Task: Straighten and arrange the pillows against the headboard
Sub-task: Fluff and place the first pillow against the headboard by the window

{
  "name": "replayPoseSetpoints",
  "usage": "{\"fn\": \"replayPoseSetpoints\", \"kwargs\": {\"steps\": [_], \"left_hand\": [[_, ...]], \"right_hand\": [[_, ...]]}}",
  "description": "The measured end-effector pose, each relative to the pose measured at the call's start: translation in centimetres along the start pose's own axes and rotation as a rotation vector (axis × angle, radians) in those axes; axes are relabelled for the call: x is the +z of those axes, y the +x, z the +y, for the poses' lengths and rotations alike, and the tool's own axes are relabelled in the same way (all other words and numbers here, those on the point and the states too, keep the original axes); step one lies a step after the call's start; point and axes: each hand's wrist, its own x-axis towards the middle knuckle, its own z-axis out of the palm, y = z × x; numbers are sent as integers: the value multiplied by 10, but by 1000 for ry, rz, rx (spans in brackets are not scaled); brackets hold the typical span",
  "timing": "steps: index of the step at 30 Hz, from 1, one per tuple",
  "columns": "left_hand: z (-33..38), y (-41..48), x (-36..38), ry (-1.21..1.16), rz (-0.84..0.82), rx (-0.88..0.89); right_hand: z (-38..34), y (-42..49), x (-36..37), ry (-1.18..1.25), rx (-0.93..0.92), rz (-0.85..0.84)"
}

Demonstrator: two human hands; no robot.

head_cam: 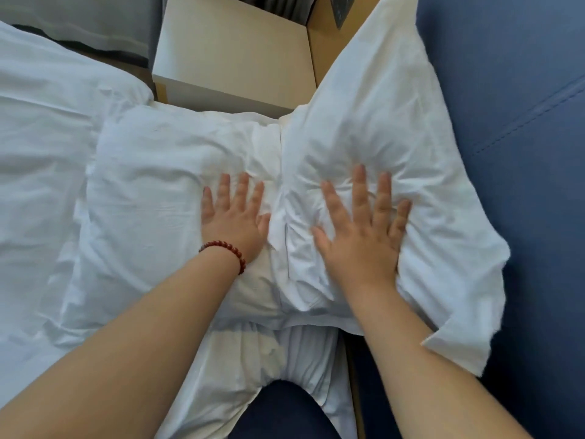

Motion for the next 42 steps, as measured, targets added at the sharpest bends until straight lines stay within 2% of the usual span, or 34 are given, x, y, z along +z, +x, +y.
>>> {"fn": "replayPoseSetpoints", "kwargs": {"steps": [4, 7, 9, 11, 15, 21, 23, 27, 29, 32, 34, 36, 39, 42], "left_hand": [[-10, -10, -17, -25, 14, 24], [-36, -40, -8, -11, 62, -57], [-57, -60, 7, 31, 67, -57], [-73, -72, 17, 60, 59, -30], [-97, -94, 24, 87, 10, 22], [-118, -130, 31, 167, -109, 97], [-117, -137, 36, 122, -90, 109], [-112, -158, 62, -57, 71, 158], [-109, -172, 80, -81, 74, 193], [-105, -201, 107, -82, -23, 248], [-109, -228, 132, -67, -133, 225], [-117, -259, 156, -43, -202, 192], [-118, -280, 176, -51, -182, 144], [-102, -277, 183, -44, -141, 80]], "right_hand": [[-22, -6, 6, 53, 47, 32], [-57, -21, 17, 107, -109, -62], [-68, -24, 33, 66, -217, -174], [-73, -24, 55, 35, -243, -235], [-96, -42, 71, 142, -87, -272], [-122, -90, 75, 367, 20, -410], [-123, -102, 74, 390, 13, -452], [-127, -132, 77, 366, 8, -461], [-134, -148, 83, 435, 38, -471], [-144, -178, 97, 583, 135, -549], [-148, -207, 105, 548, 133, -602], [-151, -235, 109, 499, 102, -574], [-155, -265, 112, 495, 120, -433], [-156, -286, 116, 522, 130, -366]]}}
